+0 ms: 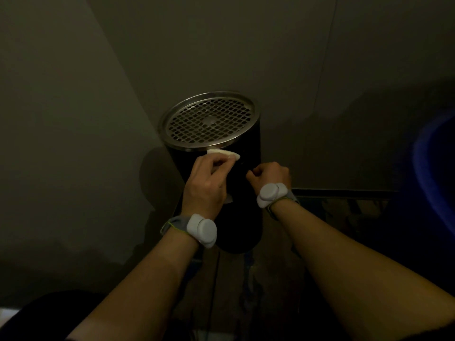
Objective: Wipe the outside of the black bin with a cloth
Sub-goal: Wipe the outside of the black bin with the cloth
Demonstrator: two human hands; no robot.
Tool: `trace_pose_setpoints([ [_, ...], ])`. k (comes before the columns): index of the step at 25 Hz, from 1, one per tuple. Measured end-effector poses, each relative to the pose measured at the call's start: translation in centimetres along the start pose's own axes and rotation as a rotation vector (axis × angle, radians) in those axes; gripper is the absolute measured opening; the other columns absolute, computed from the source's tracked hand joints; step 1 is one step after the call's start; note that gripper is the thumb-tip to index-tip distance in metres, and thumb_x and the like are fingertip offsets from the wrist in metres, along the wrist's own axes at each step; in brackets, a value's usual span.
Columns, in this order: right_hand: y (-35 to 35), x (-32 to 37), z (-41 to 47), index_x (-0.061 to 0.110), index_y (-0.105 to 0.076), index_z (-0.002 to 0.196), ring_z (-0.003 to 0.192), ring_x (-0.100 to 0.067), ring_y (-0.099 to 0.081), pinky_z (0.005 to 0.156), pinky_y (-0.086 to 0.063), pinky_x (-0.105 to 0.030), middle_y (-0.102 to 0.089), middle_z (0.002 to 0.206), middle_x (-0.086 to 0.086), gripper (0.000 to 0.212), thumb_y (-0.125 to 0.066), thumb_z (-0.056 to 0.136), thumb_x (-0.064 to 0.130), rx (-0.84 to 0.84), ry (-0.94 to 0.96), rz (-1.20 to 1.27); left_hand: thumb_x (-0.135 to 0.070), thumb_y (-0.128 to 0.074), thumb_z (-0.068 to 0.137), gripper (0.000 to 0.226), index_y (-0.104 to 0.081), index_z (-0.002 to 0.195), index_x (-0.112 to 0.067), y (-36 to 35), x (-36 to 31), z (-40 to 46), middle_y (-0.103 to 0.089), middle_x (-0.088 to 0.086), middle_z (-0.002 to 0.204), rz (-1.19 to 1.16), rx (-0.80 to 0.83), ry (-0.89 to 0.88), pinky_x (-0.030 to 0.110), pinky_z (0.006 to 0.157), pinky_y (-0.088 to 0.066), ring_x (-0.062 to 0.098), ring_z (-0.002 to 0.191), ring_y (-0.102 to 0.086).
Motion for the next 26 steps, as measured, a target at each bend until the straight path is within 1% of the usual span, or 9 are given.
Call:
trace_pose_setpoints([
  [3, 0.0, 0.0, 0.0, 0.014, -0.070, 0.065, 0.055, -0.017, -0.053, 0.057, -0.037, -0.020, -0.065, 0.063, -0.003, 0.034, -0.060, 0.081, 0.042, 0.046, 0.008, -0.012, -0.004, -0.066, 0.090, 0.033, -0.066, 0.123, -0.008, -0.2, -0.8, 0.9, -0.066, 0.014, 0.113, 0.063, 0.135, -0.064, 0.031, 0.083, -0.054, 0.028, 0.103, -0.059],
  [6, -0.1, 0.0, 0.1, 0.017, -0.070, 0.065, 0.050, -0.012, -0.049, 0.050, -0.034, -0.017, -0.058, 0.057, 0.002, 0.032, -0.060, 0.081, 0.042, 0.078, 0.008, -0.016, -0.005, -0.063, 0.091, 0.035, -0.063, 0.126, -0.006, -0.2, -1.5, 1.7, -0.065, 0.013, 0.119, 0.118, 0.262, -0.099, 0.038, 0.077, -0.058, 0.031, 0.109, -0.060],
  [9, -0.3, -0.1, 0.3, 0.015, -0.065, 0.057, 0.044, -0.010, -0.049, 0.040, -0.028, -0.016, -0.057, 0.053, 0.002, 0.036, -0.059, 0.078, 0.043, 0.081, -0.025, -0.018, -0.004, -0.062, 0.090, 0.035, -0.062, 0.125, -0.002, -0.3, -2.7, 2.4, -0.065, 0.016, 0.122, 0.175, 0.336, -0.122, 0.037, 0.079, -0.058, 0.034, 0.113, -0.060],
  [12, -0.6, -0.3, 0.4, 0.013, -0.055, 0.047, 0.043, -0.015, -0.051, 0.039, -0.030, -0.018, -0.056, 0.048, -0.001, 0.039, -0.056, 0.073, 0.042, 0.073, -0.034, 0.019, -0.004, -0.060, 0.091, 0.036, -0.060, 0.127, 0.002, -0.6, -3.8, 3.3, -0.063, 0.019, 0.125, 0.238, 0.415, -0.170, 0.038, 0.080, -0.055, 0.037, 0.115, -0.059],
  [16, -0.7, -0.1, 0.5, 0.013, -0.052, 0.044, 0.042, -0.015, -0.048, 0.040, -0.030, -0.019, -0.052, 0.045, 0.001, 0.035, -0.043, 0.064, 0.041, 0.097, -0.007, -0.003, -0.009, -0.049, 0.097, 0.037, -0.055, 0.132, 0.001, -1.1, -4.4, 4.2, -0.057, 0.018, 0.134, 0.242, 0.534, -0.128, 0.038, 0.087, -0.050, 0.036, 0.123, -0.051],
  [20, -0.6, -0.1, 0.6, 0.017, -0.052, 0.045, 0.041, -0.010, -0.043, 0.039, -0.028, -0.017, -0.048, 0.045, 0.006, 0.032, -0.040, 0.062, 0.041, 0.110, 0.015, -0.024, -0.009, -0.040, 0.098, 0.036, -0.058, 0.125, 0.006, -1.5, -4.8, 4.6, -0.059, 0.022, 0.130, 0.268, 0.567, -0.149, 0.040, 0.096, -0.046, 0.040, 0.122, -0.052],
  [22, -0.6, -0.2, 0.6, 0.016, -0.053, 0.045, 0.040, -0.010, -0.044, 0.039, -0.026, -0.017, -0.049, 0.045, 0.006, 0.033, -0.041, 0.062, 0.043, 0.105, 0.008, -0.006, -0.011, -0.038, 0.098, 0.036, -0.059, 0.124, 0.005, -1.4, -4.7, 4.2, -0.058, 0.021, 0.130, 0.272, 0.581, -0.149, 0.038, 0.096, -0.045, 0.038, 0.123, -0.051],
  [25, -0.7, -0.4, 0.6, 0.018, -0.056, 0.046, 0.041, -0.010, -0.045, 0.040, -0.026, -0.016, -0.052, 0.047, 0.004, 0.037, -0.042, 0.064, 0.046, 0.090, -0.001, 0.008, -0.019, -0.025, 0.097, 0.049, -0.057, 0.128, 0.002, -1.3, -4.5, 3.1, -0.055, 0.018, 0.135, 0.261, 0.618, -0.149, 0.036, 0.092, -0.045, 0.036, 0.126, -0.048],
  [26, -0.7, -0.5, 0.7, 0.019, -0.058, 0.047, 0.043, -0.011, -0.048, 0.040, -0.027, -0.016, -0.055, 0.050, 0.003, 0.037, -0.043, 0.066, 0.048, 0.095, -0.007, 0.015, -0.018, -0.028, 0.099, 0.046, -0.056, 0.130, 0.002, -1.3, -4.3, 2.7, -0.054, 0.018, 0.137, 0.256, 0.630, -0.138, 0.036, 0.091, -0.046, 0.036, 0.127, -0.047],
])
Point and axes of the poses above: each hand's wrist, its own z-axis towards the middle knuckle, its own y-axis out of the back of the hand, x = y × z, the point moved 3 cm from there along z, towards the middle knuckle
